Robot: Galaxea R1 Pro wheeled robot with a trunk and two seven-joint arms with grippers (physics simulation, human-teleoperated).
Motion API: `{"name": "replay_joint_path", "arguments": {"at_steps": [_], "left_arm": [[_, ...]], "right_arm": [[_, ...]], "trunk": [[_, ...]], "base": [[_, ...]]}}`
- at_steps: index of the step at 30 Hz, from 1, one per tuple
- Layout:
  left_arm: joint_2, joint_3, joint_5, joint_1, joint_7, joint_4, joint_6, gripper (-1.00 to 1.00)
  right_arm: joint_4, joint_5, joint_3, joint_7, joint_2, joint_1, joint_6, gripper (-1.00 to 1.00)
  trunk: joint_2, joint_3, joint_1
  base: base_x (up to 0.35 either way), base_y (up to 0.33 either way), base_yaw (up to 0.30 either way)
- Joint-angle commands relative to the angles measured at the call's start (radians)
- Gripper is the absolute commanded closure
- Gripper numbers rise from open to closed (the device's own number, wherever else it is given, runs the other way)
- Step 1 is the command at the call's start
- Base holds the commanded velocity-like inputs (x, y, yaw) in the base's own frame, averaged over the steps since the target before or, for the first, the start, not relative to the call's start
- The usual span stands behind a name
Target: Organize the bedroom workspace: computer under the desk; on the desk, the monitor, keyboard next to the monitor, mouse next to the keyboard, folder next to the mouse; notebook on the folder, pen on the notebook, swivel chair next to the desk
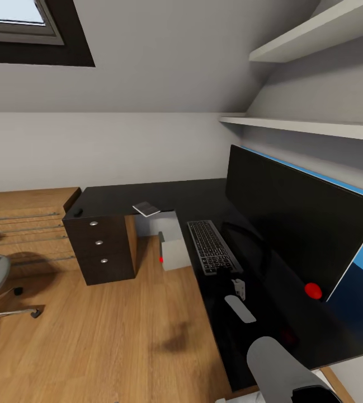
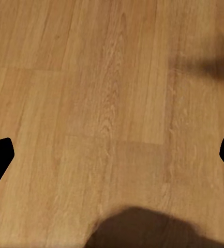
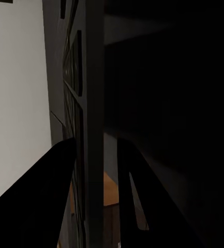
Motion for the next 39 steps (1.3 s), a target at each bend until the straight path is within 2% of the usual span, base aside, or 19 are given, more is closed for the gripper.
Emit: {"name": "replay_joint_path", "arguments": {"at_steps": [1, 16, 17, 24, 39], "left_arm": [[0.001, -0.006, 0.011, -0.001, 0.006, 0.0, -0.007, -1.0], [0.002, -0.006, 0.011, -0.001, 0.008, -0.001, -0.008, -1.0], [0.002, -0.006, 0.011, -0.001, 0.008, -0.001, -0.008, -1.0], [0.003, -0.006, 0.011, -0.001, 0.008, -0.001, -0.008, -1.0], [0.002, -0.006, 0.011, -0.001, 0.007, -0.001, -0.008, -1.0]], "right_arm": [[0.002, -0.014, 0.003, 0.006, 0.0, -0.001, -0.006, 1.0], [0.0, -0.014, 0.002, 0.004, 0.0, -0.001, -0.006, 1.0], [0.0, -0.014, 0.002, 0.004, 0.0, -0.001, -0.006, -1.0], [0.0, -0.014, 0.002, -0.021, 0.0, 0.0, -0.006, -1.0], [0.0, -0.011, 0.002, -0.025, 0.0, -0.001, -0.006, -1.0]], "trunk": [[-0.001, -0.001, 0.0], [-0.001, -0.001, 0.0], [-0.001, -0.001, 0.0], [-0.001, -0.001, 0.0], [-0.001, -0.001, 0.0]], "base": [[0.0, 0.0, 0.0], [0.0, 0.0, 0.0], [0.0, 0.0, 0.0], [0.0, 0.0, 0.0], [0.0, -0.055, 0.0]]}}
